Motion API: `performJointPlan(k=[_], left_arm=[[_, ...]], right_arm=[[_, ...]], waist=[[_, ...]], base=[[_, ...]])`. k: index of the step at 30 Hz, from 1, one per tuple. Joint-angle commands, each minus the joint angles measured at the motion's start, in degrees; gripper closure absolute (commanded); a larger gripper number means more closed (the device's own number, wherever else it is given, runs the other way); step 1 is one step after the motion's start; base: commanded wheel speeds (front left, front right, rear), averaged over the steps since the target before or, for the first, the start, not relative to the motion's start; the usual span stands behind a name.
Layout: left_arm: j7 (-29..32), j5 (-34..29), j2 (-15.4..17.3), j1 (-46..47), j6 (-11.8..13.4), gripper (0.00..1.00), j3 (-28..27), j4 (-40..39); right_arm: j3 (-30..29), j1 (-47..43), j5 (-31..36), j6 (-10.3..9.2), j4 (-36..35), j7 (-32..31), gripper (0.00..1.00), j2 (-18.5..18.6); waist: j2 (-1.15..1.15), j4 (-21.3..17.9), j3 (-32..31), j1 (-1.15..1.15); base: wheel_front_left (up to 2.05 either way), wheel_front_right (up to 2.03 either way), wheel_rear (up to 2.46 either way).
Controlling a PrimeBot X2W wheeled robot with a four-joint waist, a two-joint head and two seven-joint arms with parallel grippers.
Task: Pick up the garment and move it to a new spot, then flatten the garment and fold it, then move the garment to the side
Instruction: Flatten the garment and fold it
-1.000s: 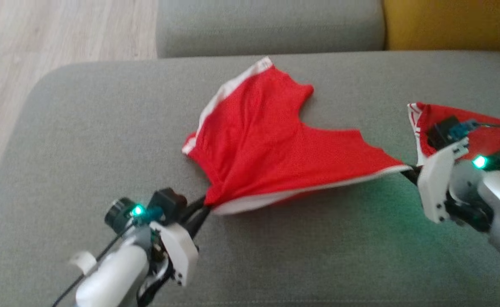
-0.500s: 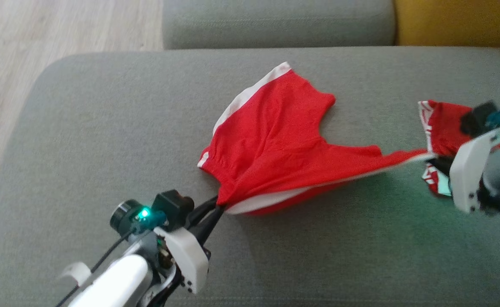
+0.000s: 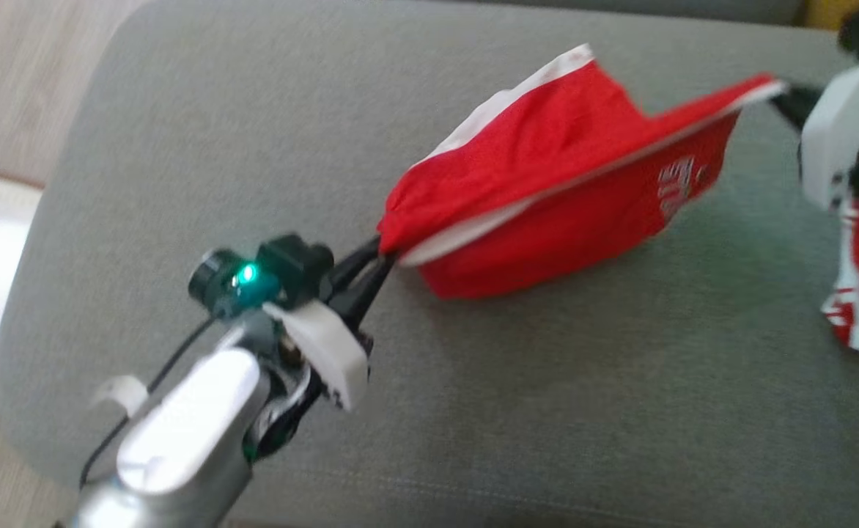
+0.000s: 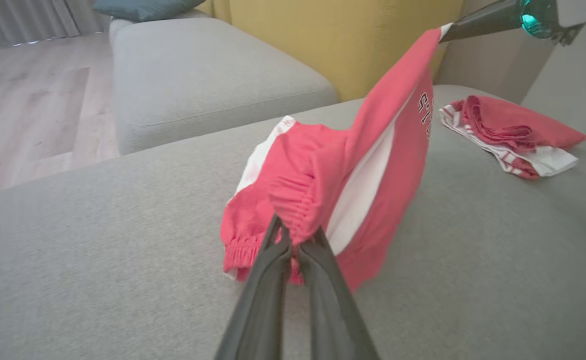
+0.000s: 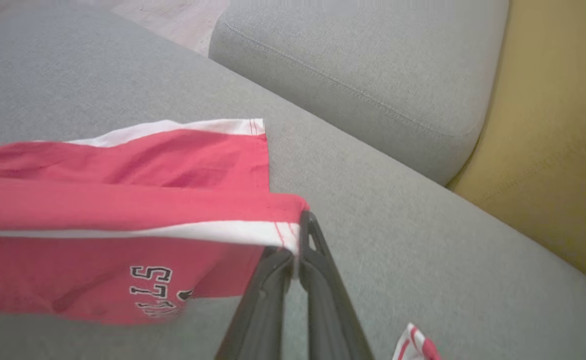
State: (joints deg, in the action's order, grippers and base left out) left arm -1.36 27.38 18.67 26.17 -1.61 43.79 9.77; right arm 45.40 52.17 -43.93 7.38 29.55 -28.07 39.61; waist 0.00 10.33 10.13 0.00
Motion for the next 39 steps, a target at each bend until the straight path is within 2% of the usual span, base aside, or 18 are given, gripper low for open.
performJointPlan(k=[1,8,18,26,27,28,29,30,31,39], left_arm=[[-0.7,0.6,0.9,4.0,-0.2,1.00,-3.1,-0.7],[-2.6,1.4,-2.7,10.3,-1.2,1.00,-4.1,5.4],[-5.9,1.0,-7.7,17.9,-2.8,1.00,-3.1,17.0],[-8.9,1.1,-10.7,21.5,-4.0,1.00,-1.9,24.9],[-9.2,1.1,-10.9,21.8,-4.0,1.00,-1.8,25.7],[-9.5,1.1,-11.2,22.2,-4.1,1.00,-1.8,26.4],[-9.8,1.1,-11.4,22.5,-4.1,0.64,-1.7,27.1],[-10.1,1.1,-11.5,22.8,-4.1,0.09,-1.7,27.8],[-10.4,1.1,-11.7,23.1,-4.1,0.00,-1.7,28.4],[-12.3,0.6,-11.3,23.8,-3.2,0.00,-2.2,32.6]], right_arm=[[-1.1,2.5,0.8,0.11,-0.3,-0.2,1.00,0.6],[-0.4,11.4,3.3,0.11,5.0,-1.0,1.00,-2.0],[7.4,19.5,6.8,0.11,11.4,0.2,1.00,-3.9],[12.2,23.7,6.6,0.11,17.4,4.5,1.00,-6.1],[12.6,24.2,6.9,0.11,18.0,5.4,0.64,-6.3],[12.9,24.6,7.0,0.11,18.9,6.1,0.00,-6.5],[13.3,24.8,7.0,0.11,19.9,6.4,0.00,-6.9],[13.8,25.0,7.1,0.11,20.6,6.8,0.00,-7.3],[14.2,25.2,7.1,0.11,21.3,7.2,0.00,-7.6],[15.4,24.8,6.9,0.11,26.0,14.0,0.00,-9.8]], waist=[[0.00,2.7,2.9,0.00],[0.00,6.5,8.0,0.00],[0.00,9.5,13.6,0.00],[0.00,10.6,16.6,0.00],[0.00,10.6,16.7,0.00],[0.00,10.7,16.9,0.00],[0.00,10.6,17.0,0.00],[0.00,10.5,17.0,0.00],[0.00,10.3,17.0,0.00],[0.00,7.7,14.2,0.00]], base=[[0.00,0.00,0.00],[0.00,0.00,0.00],[0.00,0.00,0.00],[0.00,0.00,0.00],[0.00,0.00,0.00],[0.00,0.00,0.00],[0.00,0.00,0.00],[0.00,0.00,0.00],[0.00,0.00,0.00],[0.00,0.00,0.00]])
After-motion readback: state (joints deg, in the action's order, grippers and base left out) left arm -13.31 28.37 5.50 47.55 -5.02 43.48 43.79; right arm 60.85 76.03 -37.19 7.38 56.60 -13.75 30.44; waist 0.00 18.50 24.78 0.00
